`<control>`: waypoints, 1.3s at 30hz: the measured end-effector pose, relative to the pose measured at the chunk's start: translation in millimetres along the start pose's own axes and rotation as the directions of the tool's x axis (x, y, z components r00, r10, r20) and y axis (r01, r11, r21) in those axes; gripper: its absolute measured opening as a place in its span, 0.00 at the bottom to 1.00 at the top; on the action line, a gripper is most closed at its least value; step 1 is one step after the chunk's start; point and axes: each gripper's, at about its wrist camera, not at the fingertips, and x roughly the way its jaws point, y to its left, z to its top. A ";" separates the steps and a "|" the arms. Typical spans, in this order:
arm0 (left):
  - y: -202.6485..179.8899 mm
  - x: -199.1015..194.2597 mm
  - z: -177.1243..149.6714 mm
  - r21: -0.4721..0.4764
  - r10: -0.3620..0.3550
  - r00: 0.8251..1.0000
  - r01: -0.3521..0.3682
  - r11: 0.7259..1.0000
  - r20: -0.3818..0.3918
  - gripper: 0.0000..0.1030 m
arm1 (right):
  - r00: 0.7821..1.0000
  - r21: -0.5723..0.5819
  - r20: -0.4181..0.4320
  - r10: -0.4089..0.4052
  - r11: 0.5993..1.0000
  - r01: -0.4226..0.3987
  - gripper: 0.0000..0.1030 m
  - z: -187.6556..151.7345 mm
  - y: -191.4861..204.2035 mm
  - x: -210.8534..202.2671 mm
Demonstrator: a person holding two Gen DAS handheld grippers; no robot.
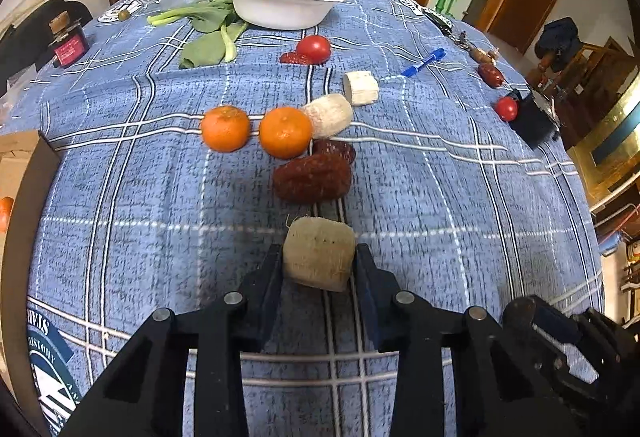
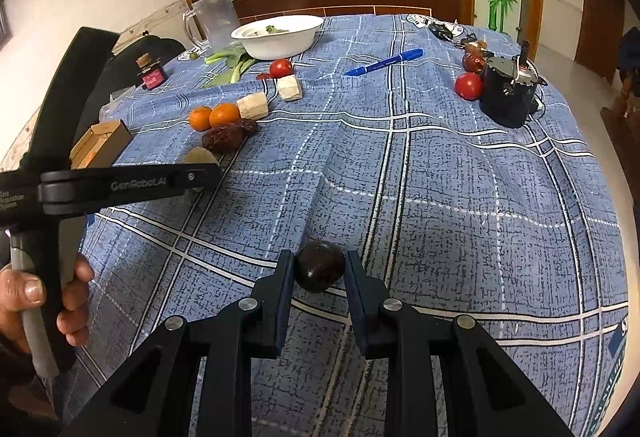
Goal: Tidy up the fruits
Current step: 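Carry the dark date and tan ball in both tools over the tray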
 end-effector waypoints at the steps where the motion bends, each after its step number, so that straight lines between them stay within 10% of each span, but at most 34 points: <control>1: 1.5 -2.5 -3.0 0.003 0.003 1.000 -0.003 1.000 0.000 0.33 | 1.000 0.000 0.001 -0.005 1.000 0.005 0.26 -0.7 1.1 -1.6; 20: 54.9 -80.5 -83.1 0.054 0.004 0.999 -0.006 0.999 0.047 0.33 | 0.996 -0.039 -0.003 -0.089 0.995 0.089 0.26 -17.0 59.0 -18.1; 39: 143.7 -130.2 -96.8 -0.053 0.032 0.992 -0.026 0.998 0.118 0.33 | 0.998 -0.135 -0.019 -0.064 0.989 0.061 0.26 -3.1 147.6 4.6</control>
